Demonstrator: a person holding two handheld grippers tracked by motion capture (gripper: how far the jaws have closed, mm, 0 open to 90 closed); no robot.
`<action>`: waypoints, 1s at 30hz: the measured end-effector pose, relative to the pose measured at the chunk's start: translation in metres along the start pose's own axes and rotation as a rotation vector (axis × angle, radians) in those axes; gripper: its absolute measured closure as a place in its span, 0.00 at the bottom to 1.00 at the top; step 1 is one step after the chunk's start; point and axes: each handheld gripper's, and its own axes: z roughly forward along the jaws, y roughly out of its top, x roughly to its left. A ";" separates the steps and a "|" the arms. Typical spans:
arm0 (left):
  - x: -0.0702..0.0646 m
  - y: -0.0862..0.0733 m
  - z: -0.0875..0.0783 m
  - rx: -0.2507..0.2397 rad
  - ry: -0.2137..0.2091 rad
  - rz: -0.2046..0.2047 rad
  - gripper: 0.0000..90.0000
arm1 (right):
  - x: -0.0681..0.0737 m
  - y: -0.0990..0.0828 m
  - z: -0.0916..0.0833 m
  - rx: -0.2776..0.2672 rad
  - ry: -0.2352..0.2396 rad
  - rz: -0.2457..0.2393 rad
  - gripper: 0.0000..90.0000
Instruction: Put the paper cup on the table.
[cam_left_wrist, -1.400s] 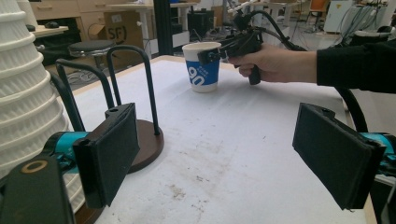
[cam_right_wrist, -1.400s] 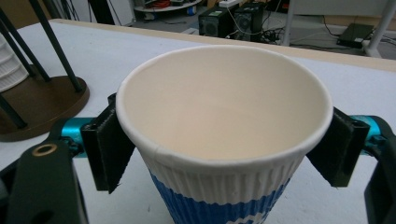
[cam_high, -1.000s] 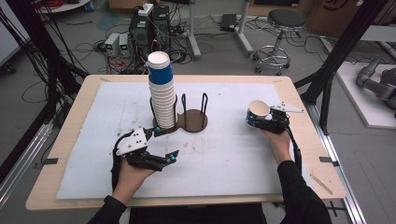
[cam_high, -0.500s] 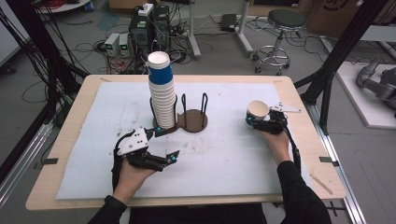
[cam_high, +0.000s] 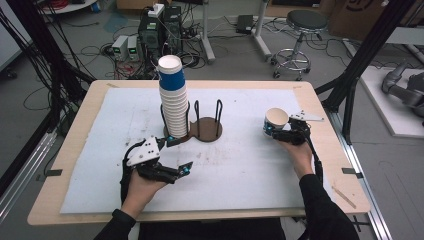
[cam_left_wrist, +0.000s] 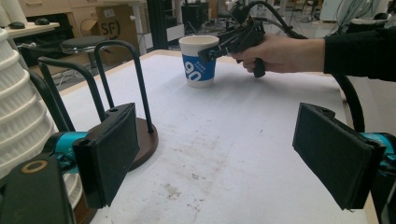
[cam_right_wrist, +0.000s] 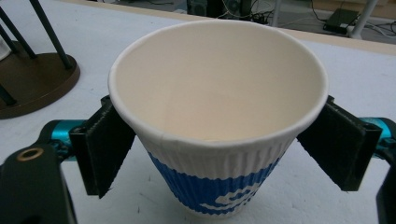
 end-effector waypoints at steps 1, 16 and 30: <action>0.000 0.000 0.000 0.000 0.001 0.001 0.16 | 0.000 0.000 0.000 0.006 0.001 0.001 0.16; -0.001 0.001 0.002 0.004 -0.005 0.008 0.16 | 0.005 -0.004 -0.019 0.065 -0.036 -0.009 0.16; 0.000 0.001 0.003 0.005 -0.001 0.007 0.16 | 0.016 -0.004 -0.052 0.008 0.026 0.019 0.16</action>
